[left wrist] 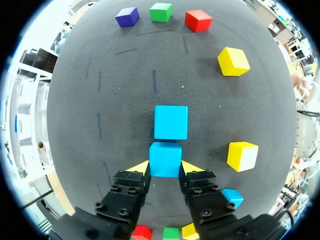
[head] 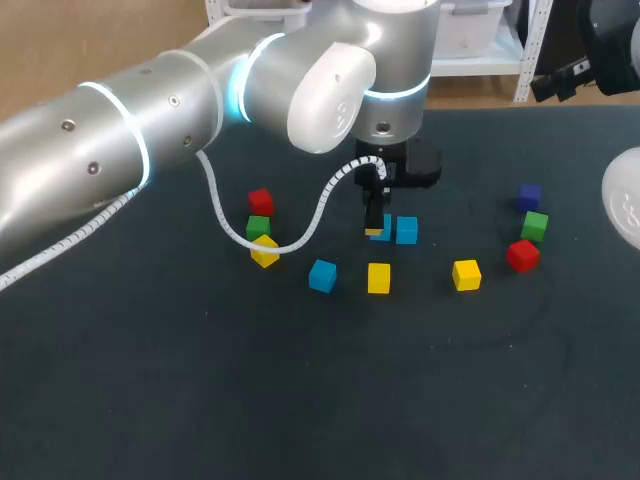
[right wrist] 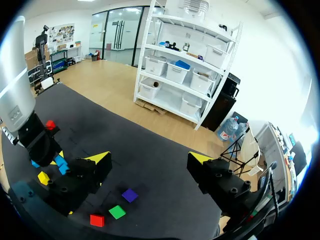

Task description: Place the blue cubes, place green cubes on the blue cubes, place the yellow cubes on the green cubes, then place the red cubes on the yellow cubes, and place purple cube on the red cubes.

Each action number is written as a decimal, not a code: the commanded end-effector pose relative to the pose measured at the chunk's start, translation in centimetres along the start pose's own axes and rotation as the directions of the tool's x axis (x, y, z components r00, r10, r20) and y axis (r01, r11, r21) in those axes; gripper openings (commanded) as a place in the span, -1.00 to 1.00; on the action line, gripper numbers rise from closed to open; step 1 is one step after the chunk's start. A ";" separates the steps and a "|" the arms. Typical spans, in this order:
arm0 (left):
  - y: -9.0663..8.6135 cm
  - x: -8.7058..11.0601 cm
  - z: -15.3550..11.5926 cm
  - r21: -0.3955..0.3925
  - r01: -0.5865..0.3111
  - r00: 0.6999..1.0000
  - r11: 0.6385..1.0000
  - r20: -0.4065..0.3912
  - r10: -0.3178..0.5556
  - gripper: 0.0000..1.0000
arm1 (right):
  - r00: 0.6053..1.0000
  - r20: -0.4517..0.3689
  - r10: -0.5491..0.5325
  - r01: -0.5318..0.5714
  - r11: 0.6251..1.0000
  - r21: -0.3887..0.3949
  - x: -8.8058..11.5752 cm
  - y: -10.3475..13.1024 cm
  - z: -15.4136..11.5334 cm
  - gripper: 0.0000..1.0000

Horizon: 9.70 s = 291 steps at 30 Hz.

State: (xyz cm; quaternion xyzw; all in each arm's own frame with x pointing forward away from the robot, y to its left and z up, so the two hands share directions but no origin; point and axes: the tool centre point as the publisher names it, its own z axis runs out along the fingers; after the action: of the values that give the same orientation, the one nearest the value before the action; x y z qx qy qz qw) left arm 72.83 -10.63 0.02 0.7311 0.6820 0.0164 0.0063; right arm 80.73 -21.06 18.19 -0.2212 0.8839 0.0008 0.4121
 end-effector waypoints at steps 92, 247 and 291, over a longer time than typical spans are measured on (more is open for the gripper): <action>-3.3 6.8 -8.4 -0.062 -0.124 0.992 0.990 0.026 0.126 1.00 | 1.000 0.000 0.000 0.000 1.000 0.003 0.0 0.1 -0.1 1.00; 0.3 3.0 0.3 -0.063 0.013 0.996 0.998 -0.087 -0.019 -1.00 | 1.000 0.000 0.000 0.000 1.000 0.003 0.0 0.1 -0.1 1.00; 0.5 4.0 0.3 -0.052 0.037 0.998 0.998 -0.047 -0.039 0.58 | 1.000 0.000 0.000 0.000 1.000 0.003 0.0 0.1 -0.1 1.00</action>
State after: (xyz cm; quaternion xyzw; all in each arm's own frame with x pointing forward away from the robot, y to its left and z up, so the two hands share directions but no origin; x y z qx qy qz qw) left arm 73.74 -6.79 -0.20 0.7168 0.6954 0.0510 0.0069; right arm 80.73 -21.05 18.19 -0.2211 0.8839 0.0008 0.4121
